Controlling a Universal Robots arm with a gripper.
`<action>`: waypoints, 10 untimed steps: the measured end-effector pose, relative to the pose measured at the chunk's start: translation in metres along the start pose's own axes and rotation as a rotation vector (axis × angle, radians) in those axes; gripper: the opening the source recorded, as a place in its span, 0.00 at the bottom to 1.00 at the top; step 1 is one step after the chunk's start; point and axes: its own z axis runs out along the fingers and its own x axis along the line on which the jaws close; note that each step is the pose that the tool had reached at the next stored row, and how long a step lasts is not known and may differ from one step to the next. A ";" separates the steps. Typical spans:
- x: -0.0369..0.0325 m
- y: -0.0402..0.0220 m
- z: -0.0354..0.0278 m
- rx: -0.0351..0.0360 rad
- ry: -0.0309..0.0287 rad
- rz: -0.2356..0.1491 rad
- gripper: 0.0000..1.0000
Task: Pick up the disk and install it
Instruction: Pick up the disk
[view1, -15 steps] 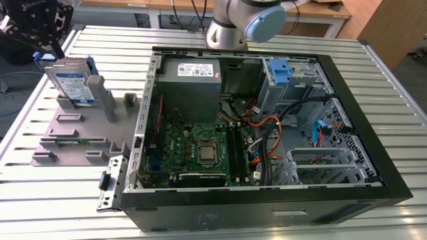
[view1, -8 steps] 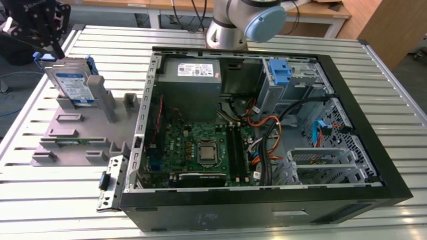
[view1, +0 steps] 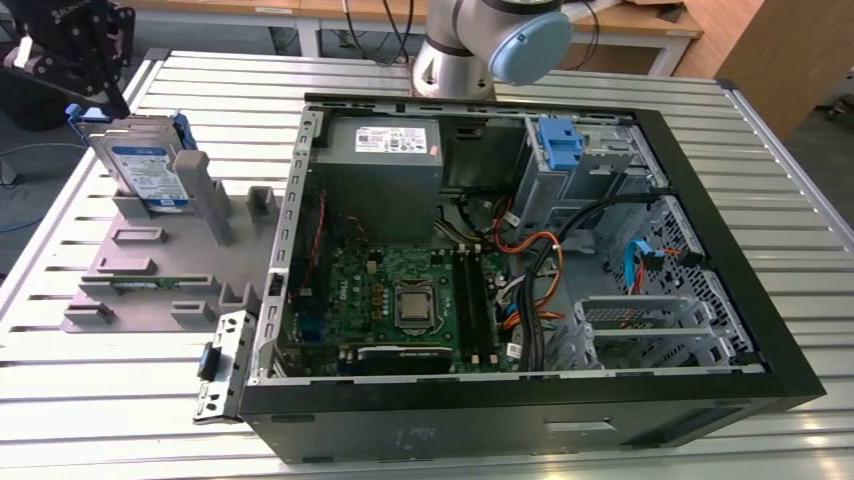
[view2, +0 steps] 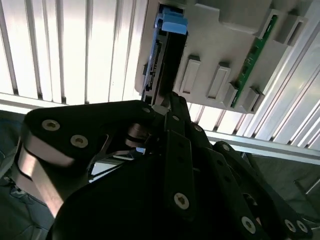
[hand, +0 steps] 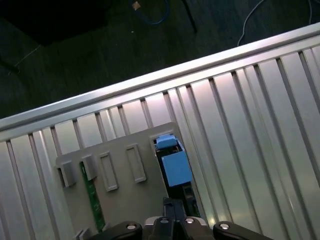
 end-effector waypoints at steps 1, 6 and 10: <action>0.0000 0.0000 0.0001 0.0002 0.0007 -0.018 0.11; 0.0000 0.0000 0.0005 0.0010 0.0043 -0.108 0.11; -0.0001 0.0000 0.0007 0.0016 0.0027 -0.162 0.11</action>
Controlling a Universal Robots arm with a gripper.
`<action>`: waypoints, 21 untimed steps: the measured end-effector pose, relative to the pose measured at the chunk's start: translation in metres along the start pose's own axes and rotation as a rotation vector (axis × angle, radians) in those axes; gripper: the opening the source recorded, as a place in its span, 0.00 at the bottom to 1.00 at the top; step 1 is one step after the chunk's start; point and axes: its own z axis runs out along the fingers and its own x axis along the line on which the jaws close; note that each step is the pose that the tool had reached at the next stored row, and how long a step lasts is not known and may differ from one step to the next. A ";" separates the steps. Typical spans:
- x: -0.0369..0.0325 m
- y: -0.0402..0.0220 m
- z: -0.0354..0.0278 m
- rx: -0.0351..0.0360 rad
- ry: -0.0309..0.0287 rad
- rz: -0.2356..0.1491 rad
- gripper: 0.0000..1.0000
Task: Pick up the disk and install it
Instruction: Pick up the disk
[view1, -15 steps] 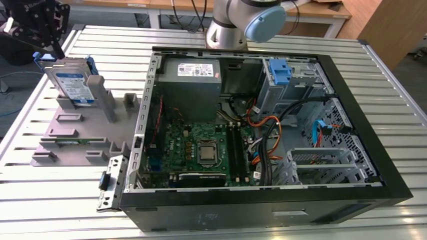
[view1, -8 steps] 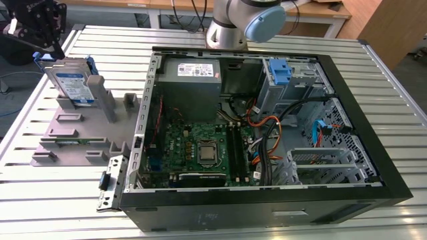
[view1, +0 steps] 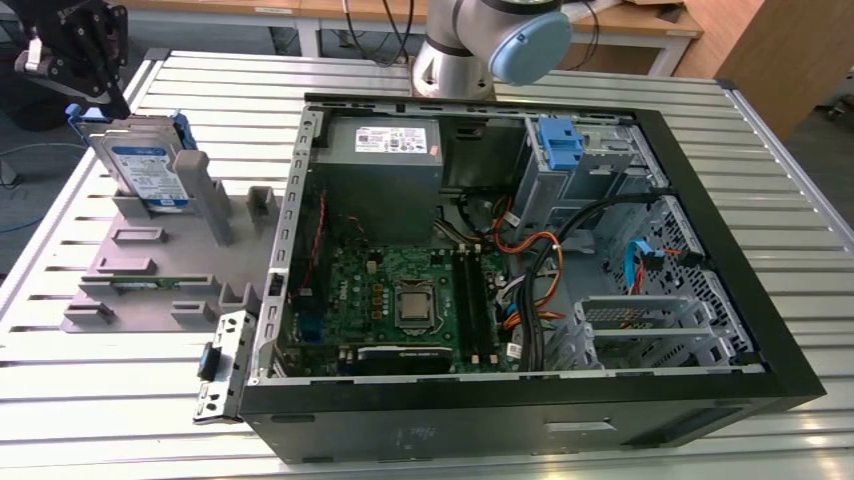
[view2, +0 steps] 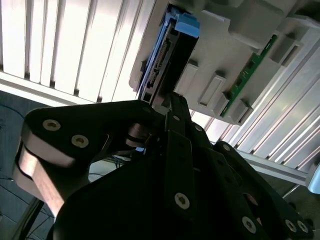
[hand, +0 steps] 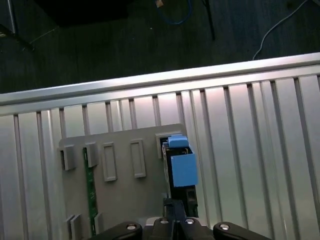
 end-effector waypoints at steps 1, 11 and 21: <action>0.0000 0.0000 0.0001 0.0000 -0.0032 -0.010 0.11; -0.0003 -0.0001 0.0008 -0.0039 -0.0367 -0.042 0.11; -0.0020 -0.0022 0.0011 -0.0041 -0.0365 -0.042 0.11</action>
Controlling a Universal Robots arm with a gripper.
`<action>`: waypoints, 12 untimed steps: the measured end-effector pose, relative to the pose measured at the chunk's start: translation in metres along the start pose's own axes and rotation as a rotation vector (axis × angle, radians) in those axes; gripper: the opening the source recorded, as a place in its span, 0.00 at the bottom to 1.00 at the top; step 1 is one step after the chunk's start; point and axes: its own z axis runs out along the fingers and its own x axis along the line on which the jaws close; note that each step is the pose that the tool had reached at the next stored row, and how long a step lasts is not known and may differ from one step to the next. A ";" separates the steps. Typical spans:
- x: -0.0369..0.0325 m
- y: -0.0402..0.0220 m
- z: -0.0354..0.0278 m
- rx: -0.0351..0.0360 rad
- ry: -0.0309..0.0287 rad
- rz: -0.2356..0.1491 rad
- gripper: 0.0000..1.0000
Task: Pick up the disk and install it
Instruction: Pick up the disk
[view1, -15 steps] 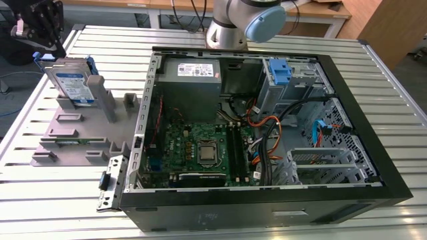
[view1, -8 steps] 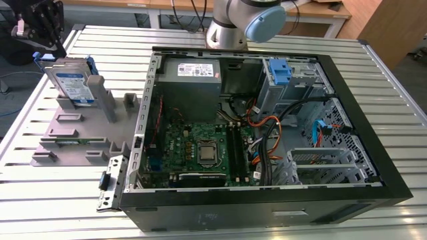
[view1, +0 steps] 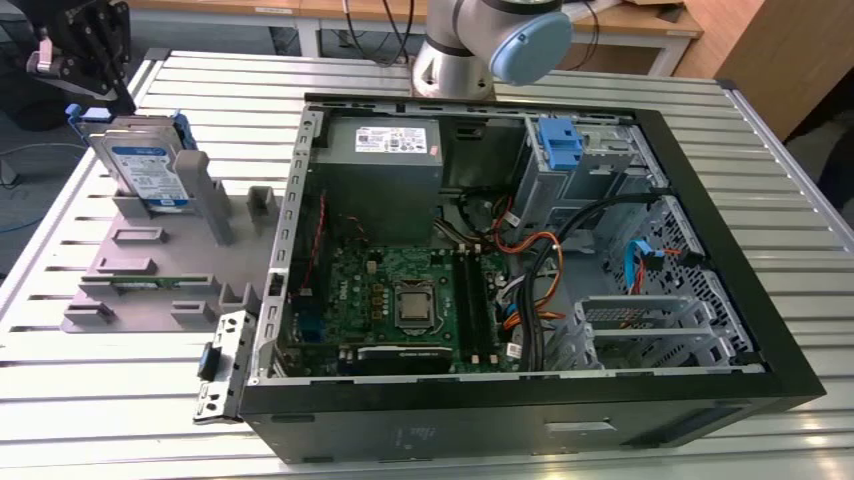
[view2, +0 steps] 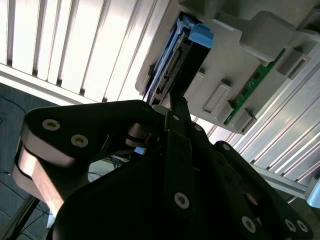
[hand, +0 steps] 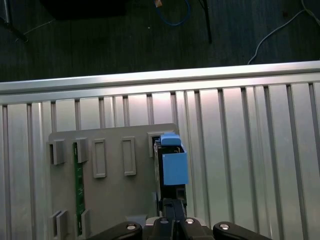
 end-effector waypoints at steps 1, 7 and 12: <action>0.0000 0.0000 0.0000 0.0000 0.0000 0.000 0.11; -0.0001 0.0000 -0.0011 0.0002 -0.0001 0.000 0.11; -0.0001 0.0000 -0.0013 0.0001 -0.0001 0.000 0.11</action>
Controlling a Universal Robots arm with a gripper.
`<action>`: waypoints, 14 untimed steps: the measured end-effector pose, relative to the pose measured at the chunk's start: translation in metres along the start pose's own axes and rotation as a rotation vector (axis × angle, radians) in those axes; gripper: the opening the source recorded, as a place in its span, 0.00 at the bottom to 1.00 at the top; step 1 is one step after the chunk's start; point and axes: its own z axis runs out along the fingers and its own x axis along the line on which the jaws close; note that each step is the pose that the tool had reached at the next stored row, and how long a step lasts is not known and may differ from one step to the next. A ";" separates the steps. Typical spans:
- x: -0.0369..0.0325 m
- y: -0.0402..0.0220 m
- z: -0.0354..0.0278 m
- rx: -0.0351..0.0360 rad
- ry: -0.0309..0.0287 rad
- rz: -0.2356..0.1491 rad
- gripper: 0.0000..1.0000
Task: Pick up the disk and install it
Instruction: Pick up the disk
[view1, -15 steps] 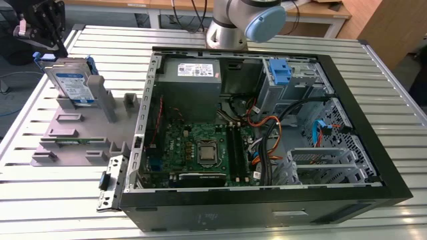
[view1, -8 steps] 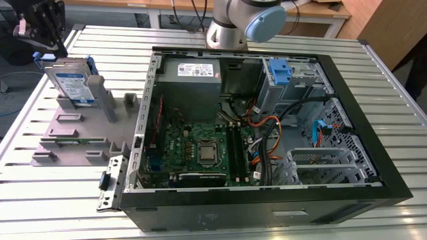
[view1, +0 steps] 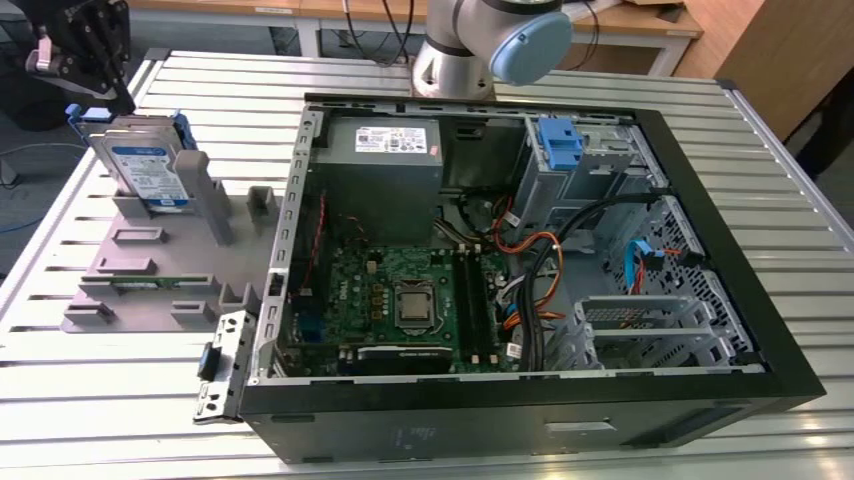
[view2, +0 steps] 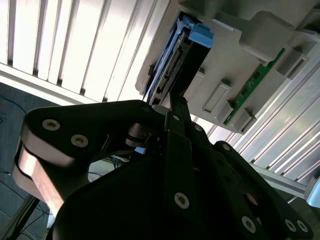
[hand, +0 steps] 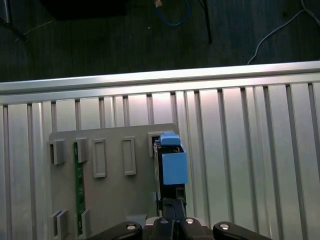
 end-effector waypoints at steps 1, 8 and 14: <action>0.0000 0.0000 -0.0001 0.0000 0.0000 0.000 0.11; 0.0000 0.0000 -0.0003 -0.0001 0.0000 0.000 0.17; 0.0000 0.0000 -0.0005 -0.0001 0.0001 0.000 0.41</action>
